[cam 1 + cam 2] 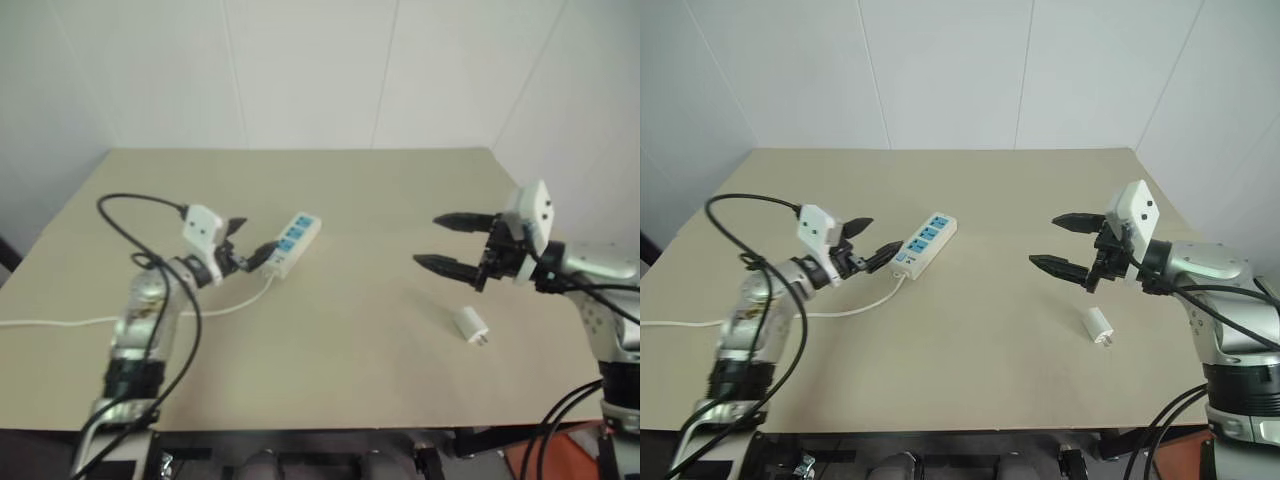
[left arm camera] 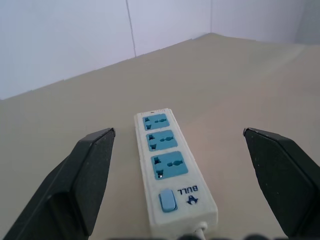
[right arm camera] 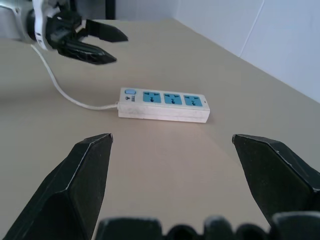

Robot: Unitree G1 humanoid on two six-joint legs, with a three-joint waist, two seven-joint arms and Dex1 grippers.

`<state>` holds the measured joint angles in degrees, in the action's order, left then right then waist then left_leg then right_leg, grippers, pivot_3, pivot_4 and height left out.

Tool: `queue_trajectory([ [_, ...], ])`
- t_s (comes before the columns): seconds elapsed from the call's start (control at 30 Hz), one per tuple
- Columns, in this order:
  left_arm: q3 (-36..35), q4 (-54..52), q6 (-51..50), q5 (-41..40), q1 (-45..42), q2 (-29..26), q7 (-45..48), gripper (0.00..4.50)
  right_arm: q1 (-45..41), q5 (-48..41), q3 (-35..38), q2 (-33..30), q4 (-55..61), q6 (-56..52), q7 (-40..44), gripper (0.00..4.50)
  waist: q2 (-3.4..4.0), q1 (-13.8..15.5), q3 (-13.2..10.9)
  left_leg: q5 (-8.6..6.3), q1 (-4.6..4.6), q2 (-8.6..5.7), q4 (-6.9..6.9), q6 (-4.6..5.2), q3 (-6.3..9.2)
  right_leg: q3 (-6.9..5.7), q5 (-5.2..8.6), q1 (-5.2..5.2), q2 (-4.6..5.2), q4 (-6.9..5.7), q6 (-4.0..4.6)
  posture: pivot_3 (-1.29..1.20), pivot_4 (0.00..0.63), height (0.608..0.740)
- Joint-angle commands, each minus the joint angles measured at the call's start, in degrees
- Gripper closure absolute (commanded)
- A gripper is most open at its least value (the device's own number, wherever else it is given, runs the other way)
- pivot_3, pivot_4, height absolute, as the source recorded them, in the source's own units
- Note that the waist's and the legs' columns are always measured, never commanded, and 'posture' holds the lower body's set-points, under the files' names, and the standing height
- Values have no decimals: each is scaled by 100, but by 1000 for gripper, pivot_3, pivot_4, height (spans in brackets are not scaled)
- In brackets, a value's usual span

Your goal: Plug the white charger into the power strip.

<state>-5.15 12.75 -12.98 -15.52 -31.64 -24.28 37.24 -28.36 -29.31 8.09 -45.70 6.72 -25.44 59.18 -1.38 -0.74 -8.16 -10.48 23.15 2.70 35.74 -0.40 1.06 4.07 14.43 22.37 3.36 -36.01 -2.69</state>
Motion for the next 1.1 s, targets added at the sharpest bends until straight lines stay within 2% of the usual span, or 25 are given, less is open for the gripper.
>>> queue_trajectory([
  [0.03,29,680,533,254,-390,268,-341,31,-122,-7,70,-2,57,62,-36,0,-1,0,0,0,3,-2,4,0,1,0,-1,0,1,1,-2,0,150,740],
  [0.27,126,1818,1140,564,-856,806,-696,31,-112,-97,124,1,77,51,-24,0,-1,7,-1,0,7,-8,8,0,6,-1,-5,-1,4,3,-8,0,150,740],
  [0.6,349,3458,1831,1144,-1224,1152,-1190,31,-111,-201,122,81,106,17,-68,0,-2,-6,-1,0,7,-10,7,0,8,-1,-5,-1,4,3,-9,0,150,740],
  [0.87,416,4158,2192,1254,-1437,1299,-1160,31,-85,-298,167,96,187,-21,-87,0,-2,41,-1,0,6,-14,8,0,12,-3,-5,-4,6,2,-11,0,150,740],
  [1.1,423,4415,1999,1263,-1480,1370,-1204,31,-46,-377,237,47,298,-86,-89,0,-1,78,0,0,3,-15,8,0,14,-5,-5,-7,6,2,-11,0,150,740],
])
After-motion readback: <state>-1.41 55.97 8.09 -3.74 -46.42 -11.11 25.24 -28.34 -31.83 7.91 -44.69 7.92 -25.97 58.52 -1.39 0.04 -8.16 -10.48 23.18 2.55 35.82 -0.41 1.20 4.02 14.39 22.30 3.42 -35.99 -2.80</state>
